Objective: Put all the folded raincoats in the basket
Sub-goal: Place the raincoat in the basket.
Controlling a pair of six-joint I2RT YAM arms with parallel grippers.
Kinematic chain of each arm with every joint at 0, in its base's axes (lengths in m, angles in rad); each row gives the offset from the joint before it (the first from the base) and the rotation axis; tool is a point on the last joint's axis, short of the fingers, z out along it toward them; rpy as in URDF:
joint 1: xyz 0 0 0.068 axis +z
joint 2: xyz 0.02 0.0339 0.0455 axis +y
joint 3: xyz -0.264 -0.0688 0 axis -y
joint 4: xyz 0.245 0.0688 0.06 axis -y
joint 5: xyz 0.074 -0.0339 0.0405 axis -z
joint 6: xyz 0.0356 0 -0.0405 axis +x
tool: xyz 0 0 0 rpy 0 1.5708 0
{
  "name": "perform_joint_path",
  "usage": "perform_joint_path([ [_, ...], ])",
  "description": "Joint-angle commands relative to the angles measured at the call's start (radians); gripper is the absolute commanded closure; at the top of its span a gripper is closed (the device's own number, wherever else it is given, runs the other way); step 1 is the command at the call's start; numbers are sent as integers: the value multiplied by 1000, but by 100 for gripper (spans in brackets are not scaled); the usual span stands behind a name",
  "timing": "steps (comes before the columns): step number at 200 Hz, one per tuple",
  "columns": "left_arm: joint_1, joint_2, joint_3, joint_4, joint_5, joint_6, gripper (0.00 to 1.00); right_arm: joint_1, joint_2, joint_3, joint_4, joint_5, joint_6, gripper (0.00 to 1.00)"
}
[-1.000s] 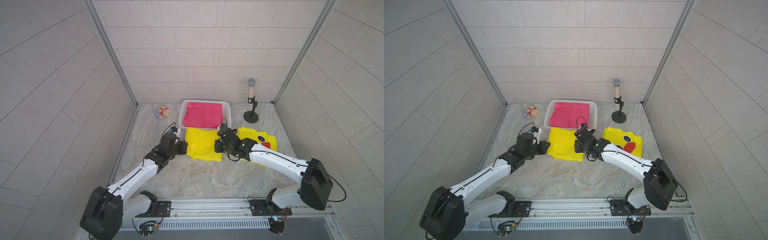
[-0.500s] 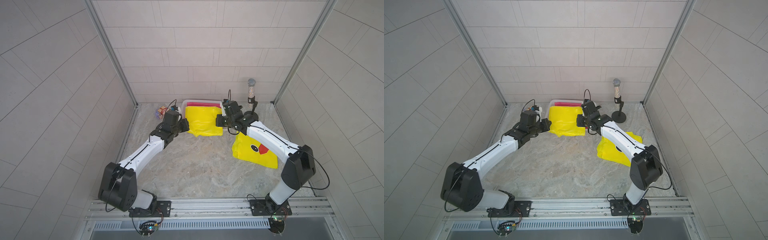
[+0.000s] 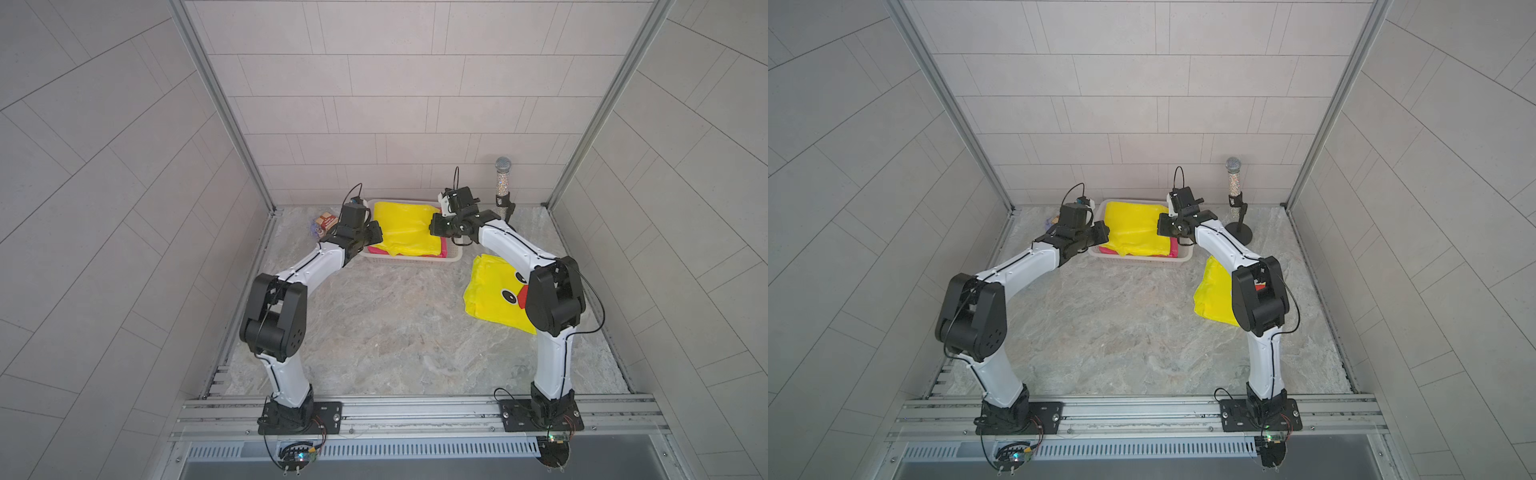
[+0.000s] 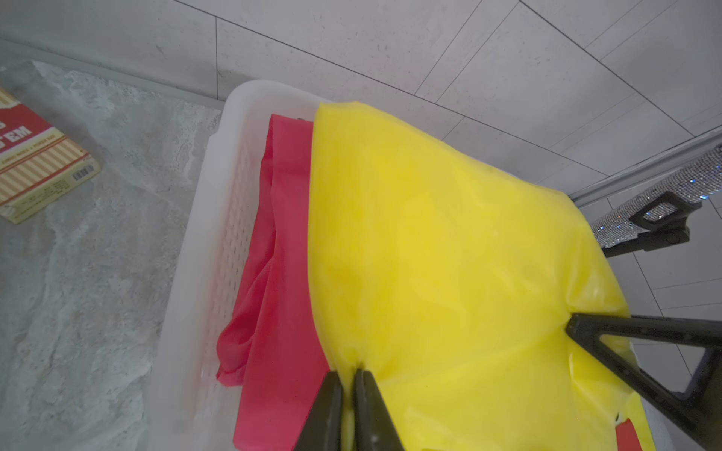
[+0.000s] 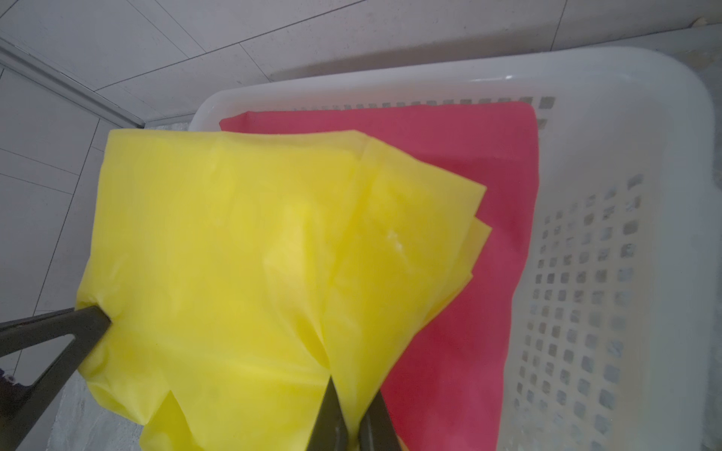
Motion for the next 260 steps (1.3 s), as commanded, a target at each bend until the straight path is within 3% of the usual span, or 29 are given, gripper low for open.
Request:
perform_joint_path([
  [1,14,51,56,10,4,25,84,-11,29,49,15,-9,-8,100],
  [26,18,98,89,0,30,24,84,-31,66,80,6,-33,-15,100],
  [42,20,115,89,4,22,24,78,-35,74,89,-9,-28,-35,100],
  [60,20,124,88,4,12,31,56,-35,78,100,-33,-11,-45,100],
  [78,20,124,95,-13,16,30,31,-35,72,101,-49,-9,-56,92],
  [89,22,121,99,-21,33,31,24,-37,66,101,-60,-10,-60,84],
  [113,23,104,114,-56,48,33,15,-36,36,82,-78,2,-56,57],
  [140,22,59,129,-101,46,45,8,-37,-42,32,-81,36,-55,46],
  [163,22,4,124,-125,41,57,0,-37,-132,-19,-88,82,-71,44],
  [185,23,-61,91,-135,37,61,0,-45,-232,-97,-97,128,-92,44],
  [260,23,-281,-209,-22,35,-24,0,-185,-646,-628,-89,200,-89,45],
])
